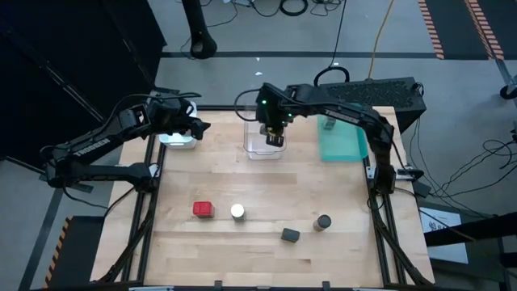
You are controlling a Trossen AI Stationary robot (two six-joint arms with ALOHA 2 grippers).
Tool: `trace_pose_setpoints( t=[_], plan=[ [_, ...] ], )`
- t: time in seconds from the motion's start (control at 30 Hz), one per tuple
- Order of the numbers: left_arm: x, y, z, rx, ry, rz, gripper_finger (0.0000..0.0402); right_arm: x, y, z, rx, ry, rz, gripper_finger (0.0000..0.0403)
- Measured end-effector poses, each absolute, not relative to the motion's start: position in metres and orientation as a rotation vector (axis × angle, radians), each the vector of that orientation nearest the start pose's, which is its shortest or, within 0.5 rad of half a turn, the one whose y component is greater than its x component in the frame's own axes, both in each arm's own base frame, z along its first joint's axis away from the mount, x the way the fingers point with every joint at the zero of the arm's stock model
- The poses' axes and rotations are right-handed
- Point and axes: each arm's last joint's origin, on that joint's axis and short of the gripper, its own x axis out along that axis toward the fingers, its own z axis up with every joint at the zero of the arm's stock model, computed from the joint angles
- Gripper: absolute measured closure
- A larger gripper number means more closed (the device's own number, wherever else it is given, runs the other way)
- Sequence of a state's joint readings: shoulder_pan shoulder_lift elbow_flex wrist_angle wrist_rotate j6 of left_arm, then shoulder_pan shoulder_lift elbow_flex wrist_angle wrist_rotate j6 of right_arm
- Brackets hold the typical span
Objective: Sort spices by type
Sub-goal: Put the top black seasoning can into the transparent bin
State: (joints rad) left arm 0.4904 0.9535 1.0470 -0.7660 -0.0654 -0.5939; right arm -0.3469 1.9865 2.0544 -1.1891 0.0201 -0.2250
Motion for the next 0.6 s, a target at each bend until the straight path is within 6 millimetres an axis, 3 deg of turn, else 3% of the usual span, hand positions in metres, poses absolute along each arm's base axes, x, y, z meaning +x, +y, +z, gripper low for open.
trace_pose_setpoints(
  t=[0.37,0.6],
  plan=[
    [0.159,0.087,0.341,-0.703,0.488,0.726,0.0114,0.403,-0.158,0.278,-0.005,1.317,-0.115,0.0302],
    [0.159,0.087,0.341,-0.705,0.487,0.726,0.0114,0.411,-0.16,0.255,-0.007,1.365,-0.057,0.0302]
  ],
)
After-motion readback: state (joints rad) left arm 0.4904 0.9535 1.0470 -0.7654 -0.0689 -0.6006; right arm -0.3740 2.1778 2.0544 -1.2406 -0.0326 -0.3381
